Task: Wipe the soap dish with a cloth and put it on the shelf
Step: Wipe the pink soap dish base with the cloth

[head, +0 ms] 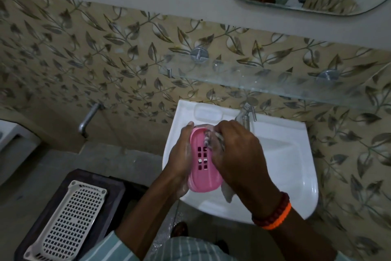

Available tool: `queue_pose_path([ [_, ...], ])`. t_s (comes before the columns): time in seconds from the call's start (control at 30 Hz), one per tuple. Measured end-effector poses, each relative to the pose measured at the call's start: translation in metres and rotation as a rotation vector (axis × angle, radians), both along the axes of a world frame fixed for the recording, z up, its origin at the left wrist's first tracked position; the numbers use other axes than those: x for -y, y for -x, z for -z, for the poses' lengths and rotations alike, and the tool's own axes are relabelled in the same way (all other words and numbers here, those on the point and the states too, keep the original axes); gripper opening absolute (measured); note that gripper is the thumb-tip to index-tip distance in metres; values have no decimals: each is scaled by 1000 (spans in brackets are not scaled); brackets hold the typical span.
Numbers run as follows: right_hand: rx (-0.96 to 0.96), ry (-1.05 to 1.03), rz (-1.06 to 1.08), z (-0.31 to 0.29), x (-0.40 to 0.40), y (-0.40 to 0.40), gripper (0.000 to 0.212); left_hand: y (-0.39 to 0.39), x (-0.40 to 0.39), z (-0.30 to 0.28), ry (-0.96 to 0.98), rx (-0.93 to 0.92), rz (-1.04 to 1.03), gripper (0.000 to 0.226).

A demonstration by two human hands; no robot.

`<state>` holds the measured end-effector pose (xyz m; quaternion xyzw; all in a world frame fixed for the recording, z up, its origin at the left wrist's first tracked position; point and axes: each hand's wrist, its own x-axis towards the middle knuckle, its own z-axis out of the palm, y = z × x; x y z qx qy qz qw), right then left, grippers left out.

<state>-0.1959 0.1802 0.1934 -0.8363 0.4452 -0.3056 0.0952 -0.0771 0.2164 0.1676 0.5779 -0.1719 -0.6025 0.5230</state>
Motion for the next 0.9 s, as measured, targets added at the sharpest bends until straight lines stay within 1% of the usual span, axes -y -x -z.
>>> queue_pose_path([
  [0.07,99,-97,-50,1,-11,-7,12,0,3,2,8,-54,11,65],
  [0.13,216,-171,-105,4,-24,-12,18,-3,7,3,43,-107,-28,70],
  [0.2,256,-225,-129,8,-31,-11,23,-5,6,6,78,-113,-27,75],
  [0.27,198,-169,-131,10,-30,-8,25,-4,2,10,82,-58,-14,81],
  [0.33,73,-76,-72,11,-28,-4,22,-2,-4,4,76,31,24,93],
  [0.4,9,-83,12,9,-25,4,19,-2,-8,-2,103,152,97,104],
  [0.43,13,-119,37,7,-26,8,17,-4,-10,-3,108,198,109,101],
  [0.47,39,-158,48,5,-26,14,16,-7,-12,-7,115,247,125,92],
  [0.5,81,-187,56,1,-26,21,16,-9,-15,-10,159,277,153,83],
  [0.53,122,-182,69,-3,-27,27,16,-10,-17,-13,198,318,176,80],
  [0.63,159,-62,77,-15,-28,36,20,-10,-19,-22,312,372,223,92],
  [0.73,141,-47,-58,-18,-42,27,28,0,-14,-23,478,393,330,95],
  [0.8,134,14,-145,-18,-57,19,34,-1,-13,-18,497,457,334,98],
  [0.83,144,39,-167,-19,-62,19,38,-2,-14,-16,507,492,322,87],
  [0.87,157,53,-165,-19,-62,21,37,-5,-13,-12,540,477,325,68],
  [0.9,166,55,-141,-17,-58,24,32,-6,-12,-11,561,454,322,60],
])
